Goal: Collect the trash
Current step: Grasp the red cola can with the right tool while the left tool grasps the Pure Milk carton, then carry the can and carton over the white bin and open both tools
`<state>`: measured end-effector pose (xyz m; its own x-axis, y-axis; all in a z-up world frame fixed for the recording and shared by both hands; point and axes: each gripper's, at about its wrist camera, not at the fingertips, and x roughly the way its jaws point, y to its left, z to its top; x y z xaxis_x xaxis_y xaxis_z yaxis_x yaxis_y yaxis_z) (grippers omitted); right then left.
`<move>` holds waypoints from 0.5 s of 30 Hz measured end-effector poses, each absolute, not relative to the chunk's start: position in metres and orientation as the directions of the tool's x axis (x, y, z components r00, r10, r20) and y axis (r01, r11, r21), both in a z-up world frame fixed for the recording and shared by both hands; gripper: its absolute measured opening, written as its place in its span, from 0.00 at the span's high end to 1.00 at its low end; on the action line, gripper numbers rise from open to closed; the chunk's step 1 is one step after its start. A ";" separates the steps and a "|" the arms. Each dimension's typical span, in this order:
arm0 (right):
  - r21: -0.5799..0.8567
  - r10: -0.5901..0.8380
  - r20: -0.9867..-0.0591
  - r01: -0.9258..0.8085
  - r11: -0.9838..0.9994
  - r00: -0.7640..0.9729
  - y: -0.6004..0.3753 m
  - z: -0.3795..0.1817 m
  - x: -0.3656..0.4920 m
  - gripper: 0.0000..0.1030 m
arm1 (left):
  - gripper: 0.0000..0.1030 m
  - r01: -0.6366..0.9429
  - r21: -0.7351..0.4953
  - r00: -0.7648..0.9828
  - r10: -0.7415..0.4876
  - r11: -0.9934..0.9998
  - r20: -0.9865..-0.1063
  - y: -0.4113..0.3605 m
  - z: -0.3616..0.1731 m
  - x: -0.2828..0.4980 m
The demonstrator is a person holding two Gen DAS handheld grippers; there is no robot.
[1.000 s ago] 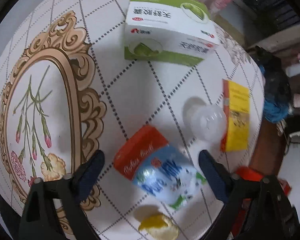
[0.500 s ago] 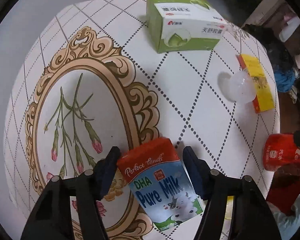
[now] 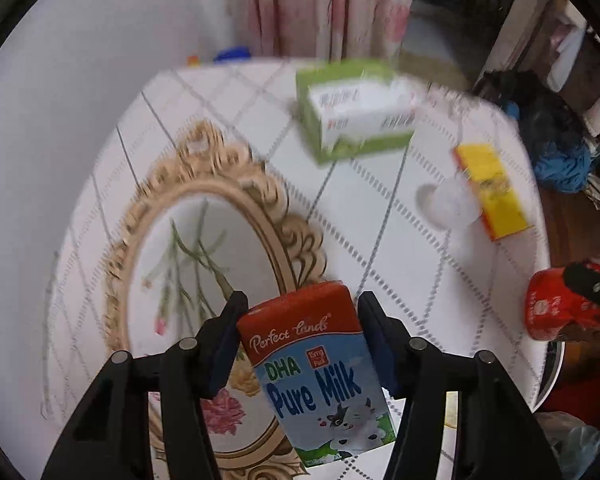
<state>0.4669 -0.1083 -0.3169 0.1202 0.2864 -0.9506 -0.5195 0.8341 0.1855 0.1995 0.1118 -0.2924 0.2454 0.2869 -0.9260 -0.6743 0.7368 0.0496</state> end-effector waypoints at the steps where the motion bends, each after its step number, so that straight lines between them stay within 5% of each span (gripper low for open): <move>1: 0.192 0.297 -0.946 -0.518 0.834 0.127 -0.113 -0.313 0.466 0.32 | 0.48 -0.667 0.054 0.262 0.302 0.743 -0.916 0.105 -0.282 0.206; 9: 0.277 0.402 -0.894 -0.459 0.844 0.200 -0.201 -0.271 0.469 0.32 | 0.48 -0.568 0.060 0.428 0.358 0.821 -0.830 0.044 -0.210 0.280; 15: 0.285 0.391 -0.876 -0.352 0.892 0.281 -0.308 -0.255 0.486 0.32 | 0.49 -0.420 0.013 0.525 0.254 0.908 -0.812 -0.038 -0.192 0.315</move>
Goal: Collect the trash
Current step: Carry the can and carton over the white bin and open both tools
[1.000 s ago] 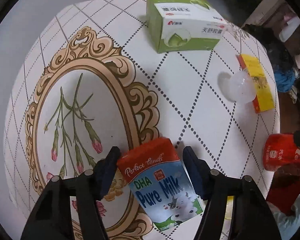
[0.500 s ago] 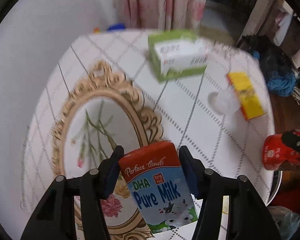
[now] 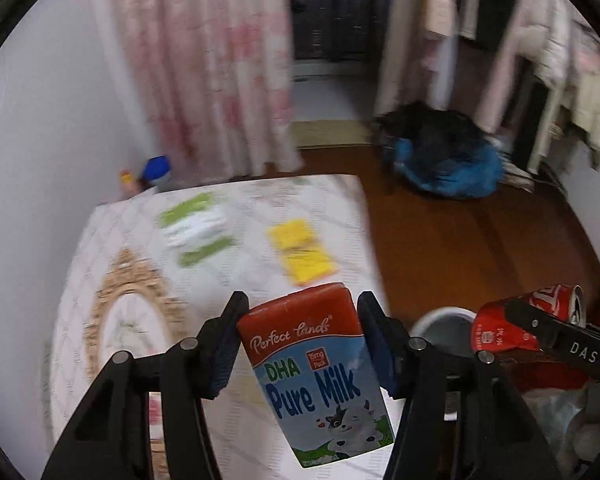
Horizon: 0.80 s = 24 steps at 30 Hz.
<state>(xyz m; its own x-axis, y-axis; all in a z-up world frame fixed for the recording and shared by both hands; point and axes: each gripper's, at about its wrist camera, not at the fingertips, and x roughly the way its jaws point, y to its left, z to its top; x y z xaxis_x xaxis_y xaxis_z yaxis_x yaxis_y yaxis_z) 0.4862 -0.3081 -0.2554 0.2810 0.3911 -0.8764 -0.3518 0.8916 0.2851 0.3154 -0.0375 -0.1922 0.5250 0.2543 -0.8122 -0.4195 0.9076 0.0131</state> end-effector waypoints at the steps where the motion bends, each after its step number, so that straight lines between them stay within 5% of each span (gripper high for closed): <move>1: 0.279 0.377 -0.878 -0.323 0.904 0.294 -0.331 -0.257 0.491 0.33 | 0.49 -0.388 0.002 0.533 0.226 0.922 -0.815 -0.056 -0.193 0.324; 11: 0.244 0.265 -0.936 -0.117 0.963 0.232 -0.454 -0.342 0.541 0.33 | 0.49 -0.197 -0.103 0.416 -0.012 0.975 -0.909 -0.176 -0.283 0.401; 22: 0.343 0.340 -0.938 0.053 0.938 0.067 -0.483 -0.471 0.585 0.33 | 0.48 -0.155 -0.192 0.180 -0.163 0.969 -0.970 -0.213 -0.379 0.468; 24: 0.361 0.359 -0.932 0.066 0.930 0.040 -0.480 -0.483 0.585 0.32 | 0.38 -0.169 -0.192 0.172 -0.163 0.967 -0.972 -0.210 -0.382 0.470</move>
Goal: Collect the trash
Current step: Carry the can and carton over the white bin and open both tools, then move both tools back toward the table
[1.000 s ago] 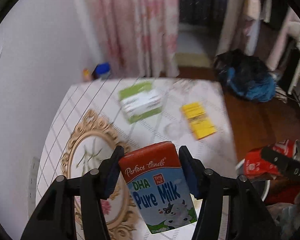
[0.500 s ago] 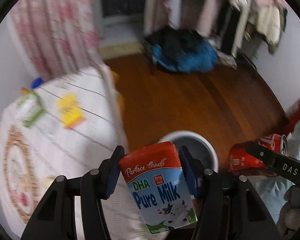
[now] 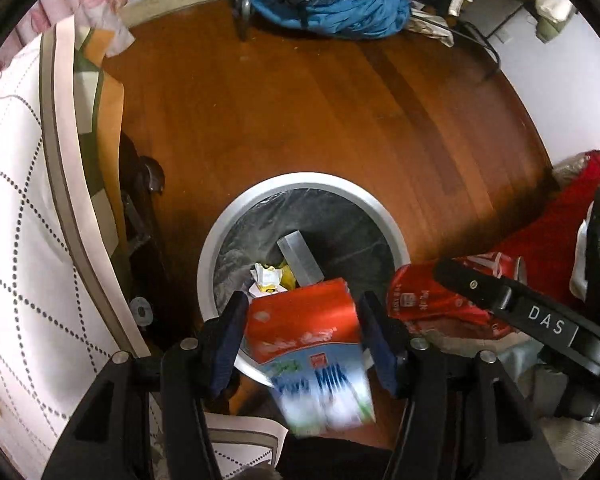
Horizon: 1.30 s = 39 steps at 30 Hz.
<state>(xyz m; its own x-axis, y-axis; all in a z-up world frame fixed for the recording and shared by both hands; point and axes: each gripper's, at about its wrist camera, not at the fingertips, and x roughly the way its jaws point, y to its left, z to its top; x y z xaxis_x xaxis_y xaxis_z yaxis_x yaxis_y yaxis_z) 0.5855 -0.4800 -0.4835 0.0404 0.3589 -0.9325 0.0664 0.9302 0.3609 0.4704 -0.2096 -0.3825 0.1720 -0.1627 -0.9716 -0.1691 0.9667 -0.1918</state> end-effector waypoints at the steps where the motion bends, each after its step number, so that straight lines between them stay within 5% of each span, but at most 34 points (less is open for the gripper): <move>1: 0.375 0.374 -0.927 0.074 0.924 0.018 -0.478 -0.491 0.586 0.25 | 0.20 -0.181 -0.186 0.166 -0.157 0.966 -0.974 -0.207 -0.383 0.471; 2: 0.376 0.377 -0.926 0.074 0.924 0.006 -0.477 -0.493 0.586 0.15 | 0.06 -0.191 -0.187 0.168 -0.156 0.964 -0.973 -0.204 -0.383 0.468; 3: 0.370 0.370 -0.929 0.070 0.927 0.001 -0.476 -0.496 0.585 0.00 | 0.05 -0.201 -0.181 0.171 -0.147 0.963 -0.974 -0.200 -0.382 0.468; 17: 0.113 0.117 -0.992 -0.081 0.990 0.038 -0.460 -0.459 0.549 0.00 | 0.05 -0.241 -0.037 0.204 0.014 0.970 -0.979 -0.180 -0.362 0.430; 39: 0.105 0.135 -0.973 -0.161 0.981 0.186 -0.477 -0.351 0.490 0.00 | 0.05 -0.216 -0.014 0.323 0.057 0.976 -0.945 -0.196 -0.290 0.381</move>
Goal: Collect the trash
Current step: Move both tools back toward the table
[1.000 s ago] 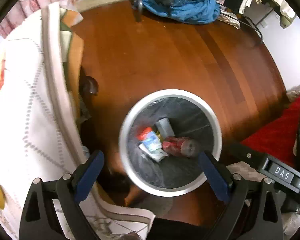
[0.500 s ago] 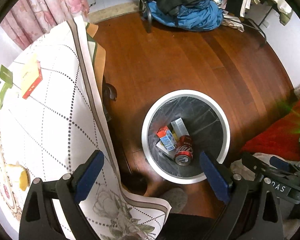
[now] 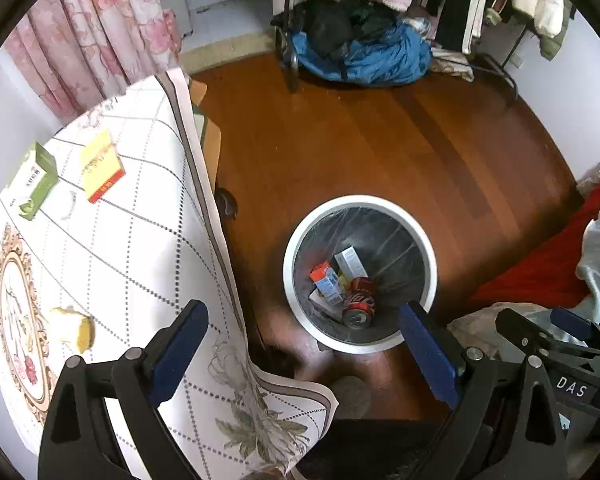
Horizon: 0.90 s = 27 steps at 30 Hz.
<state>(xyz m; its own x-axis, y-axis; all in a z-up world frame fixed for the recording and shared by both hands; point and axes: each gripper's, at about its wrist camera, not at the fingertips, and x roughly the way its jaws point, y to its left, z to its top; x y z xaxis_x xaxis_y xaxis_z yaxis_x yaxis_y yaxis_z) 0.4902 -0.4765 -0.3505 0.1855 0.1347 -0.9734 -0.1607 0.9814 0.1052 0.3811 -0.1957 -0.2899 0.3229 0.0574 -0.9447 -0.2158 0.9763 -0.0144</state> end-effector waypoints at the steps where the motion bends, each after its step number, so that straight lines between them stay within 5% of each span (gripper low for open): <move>1: 0.112 0.144 -0.969 -0.165 0.980 0.199 -0.477 -0.341 0.486 0.00 | 0.05 -0.214 -0.013 0.337 0.061 0.977 -0.940 -0.197 -0.282 0.378; 13: 0.211 0.272 -0.913 -0.218 0.953 0.303 -0.449 -0.257 0.465 0.00 | 0.05 -0.311 -0.005 0.441 0.139 0.950 -0.887 -0.163 -0.206 0.347; 21: 0.227 0.346 -0.909 -0.422 0.878 0.231 -0.289 -0.255 0.477 0.00 | 0.05 -0.551 0.092 0.356 0.332 0.830 -0.874 -0.014 -0.207 0.331; 27: 0.234 0.337 -0.937 -0.550 0.802 0.093 -0.122 -0.309 0.503 0.00 | 0.05 -0.691 0.187 0.211 0.442 0.698 -0.872 0.105 -0.232 0.324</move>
<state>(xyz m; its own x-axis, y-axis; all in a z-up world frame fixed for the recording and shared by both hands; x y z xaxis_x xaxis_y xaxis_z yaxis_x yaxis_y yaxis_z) 0.5027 -0.1216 -0.3093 0.0933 0.3370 -0.9369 -0.5503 0.8016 0.2336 0.3236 0.1051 -0.2315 0.2107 0.4418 -0.8720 -0.6912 0.6981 0.1866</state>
